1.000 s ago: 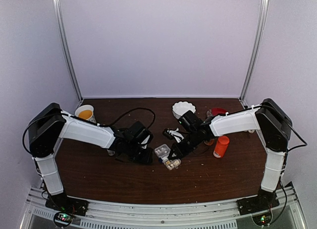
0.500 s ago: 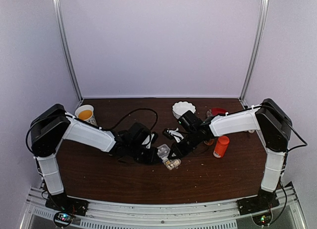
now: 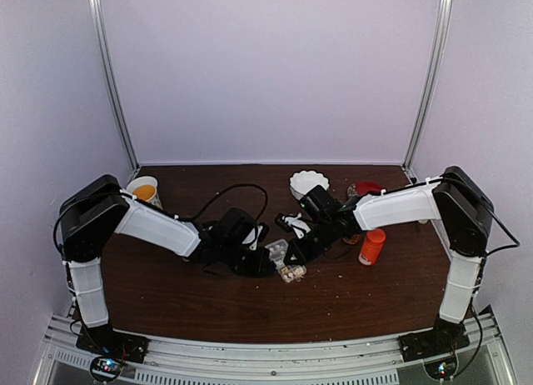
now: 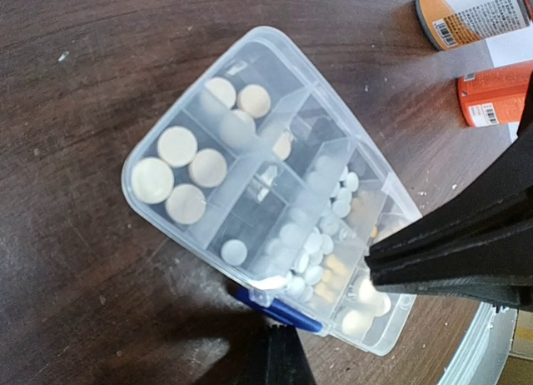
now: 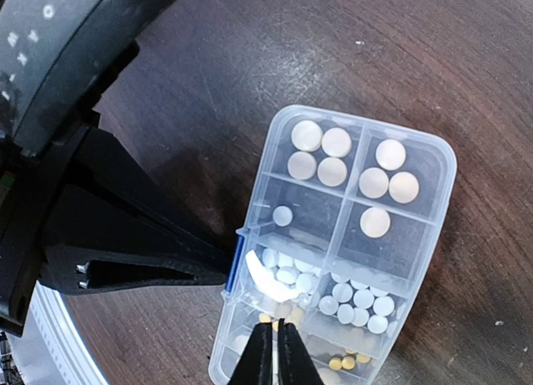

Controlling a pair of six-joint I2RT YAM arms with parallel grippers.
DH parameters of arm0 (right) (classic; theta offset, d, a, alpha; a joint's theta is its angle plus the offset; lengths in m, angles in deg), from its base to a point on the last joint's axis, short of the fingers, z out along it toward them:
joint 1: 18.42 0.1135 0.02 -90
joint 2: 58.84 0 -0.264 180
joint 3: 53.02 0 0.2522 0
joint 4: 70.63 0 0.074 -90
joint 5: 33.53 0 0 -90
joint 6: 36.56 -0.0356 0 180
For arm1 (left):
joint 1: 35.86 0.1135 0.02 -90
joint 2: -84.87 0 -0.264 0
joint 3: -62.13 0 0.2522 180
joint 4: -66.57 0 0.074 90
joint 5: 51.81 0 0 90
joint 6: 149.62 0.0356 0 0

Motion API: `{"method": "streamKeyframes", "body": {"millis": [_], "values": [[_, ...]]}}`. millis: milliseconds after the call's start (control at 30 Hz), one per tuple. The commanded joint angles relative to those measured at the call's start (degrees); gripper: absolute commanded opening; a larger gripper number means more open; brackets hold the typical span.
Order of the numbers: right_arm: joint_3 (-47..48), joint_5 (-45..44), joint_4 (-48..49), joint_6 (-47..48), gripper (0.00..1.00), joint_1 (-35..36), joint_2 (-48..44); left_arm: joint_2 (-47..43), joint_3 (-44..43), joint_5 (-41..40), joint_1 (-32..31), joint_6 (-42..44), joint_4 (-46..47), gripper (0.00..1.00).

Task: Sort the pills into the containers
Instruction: Close the lid of the pill container.

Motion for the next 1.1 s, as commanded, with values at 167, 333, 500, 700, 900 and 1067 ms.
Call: {"method": "streamKeyframes", "body": {"millis": [167, 333, 500, 700, 900, 1067], "values": [[-0.29, -5.62, -2.82, 0.3, 0.09, 0.07, -4.31, 0.97, -1.27, -1.96, -0.01, 0.15, -0.94, 0.0], [0.79, -6.73, -3.62, 0.47, 0.12, -0.17, -5.97, 0.53, -1.29, -2.25, -0.05, 0.42, -1.26, 0.0], [1.86, -7.75, -4.15, 0.75, 0.2, -0.45, -5.08, -0.25, -0.75, -2.64, -0.01, 0.46, -1.26, 0.0], [3.71, -11.17, -5.33, 0.83, 0.3, -0.56, -1.7, -0.23, -0.74, -2.61, -0.05, 0.44, -1.14, 0.0], [3.79, -13.02, -5.21, 0.93, 0.33, -0.67, -0.4, 0.05, -0.99, -2.48, -0.04, 0.45, -0.97, 0.0], [3.59, -12.05, -5.03, 1.16, 0.31, -0.81, 1.1, 0.35, -1.56, -2.47, -0.01, 0.61, -1.04, 0.0]]}}
